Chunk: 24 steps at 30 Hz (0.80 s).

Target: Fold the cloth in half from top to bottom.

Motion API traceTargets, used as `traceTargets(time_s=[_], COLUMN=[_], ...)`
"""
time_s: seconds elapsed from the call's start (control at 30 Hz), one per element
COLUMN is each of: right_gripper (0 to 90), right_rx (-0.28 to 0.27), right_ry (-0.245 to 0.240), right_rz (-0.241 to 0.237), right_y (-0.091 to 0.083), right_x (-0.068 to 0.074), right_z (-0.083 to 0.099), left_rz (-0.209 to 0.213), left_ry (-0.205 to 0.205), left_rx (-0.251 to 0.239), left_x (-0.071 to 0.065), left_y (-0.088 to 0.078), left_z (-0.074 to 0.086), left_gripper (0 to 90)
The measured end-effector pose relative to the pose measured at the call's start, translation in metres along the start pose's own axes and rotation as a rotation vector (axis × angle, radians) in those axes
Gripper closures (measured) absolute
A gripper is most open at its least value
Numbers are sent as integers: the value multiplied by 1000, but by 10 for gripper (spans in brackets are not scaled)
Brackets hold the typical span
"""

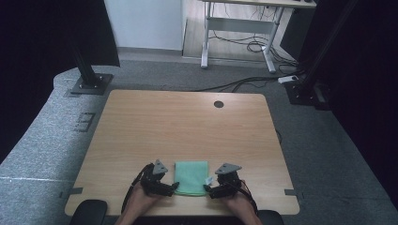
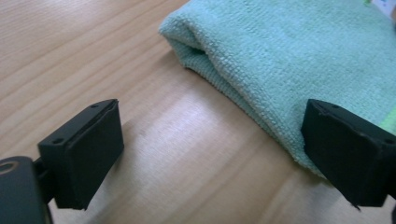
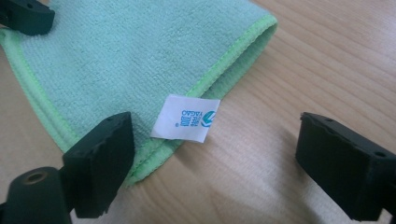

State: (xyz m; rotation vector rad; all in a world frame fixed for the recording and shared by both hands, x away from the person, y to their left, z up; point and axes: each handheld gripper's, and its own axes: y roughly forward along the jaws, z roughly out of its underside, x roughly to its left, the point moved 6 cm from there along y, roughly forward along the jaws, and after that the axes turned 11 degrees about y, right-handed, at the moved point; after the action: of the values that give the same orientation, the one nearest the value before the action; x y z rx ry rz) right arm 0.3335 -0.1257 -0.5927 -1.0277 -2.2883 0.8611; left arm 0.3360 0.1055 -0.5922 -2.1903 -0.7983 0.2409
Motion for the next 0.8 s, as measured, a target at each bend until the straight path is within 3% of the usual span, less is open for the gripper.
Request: traceTargets(time_s=[0.27, 0.8], right_gripper=[35, 13], right_rx=[-20, -38], right_ry=[27, 62], right_rz=[28, 61], right_y=[9, 23], right_x=[-10, -28], right_z=[-8, -25], left_rz=[-13, -39], left_ry=[-12, -37], left_rx=[3, 6], left_x=[13, 38], left_y=[7, 22], left_z=[-6, -18], left_gripper=[53, 53])
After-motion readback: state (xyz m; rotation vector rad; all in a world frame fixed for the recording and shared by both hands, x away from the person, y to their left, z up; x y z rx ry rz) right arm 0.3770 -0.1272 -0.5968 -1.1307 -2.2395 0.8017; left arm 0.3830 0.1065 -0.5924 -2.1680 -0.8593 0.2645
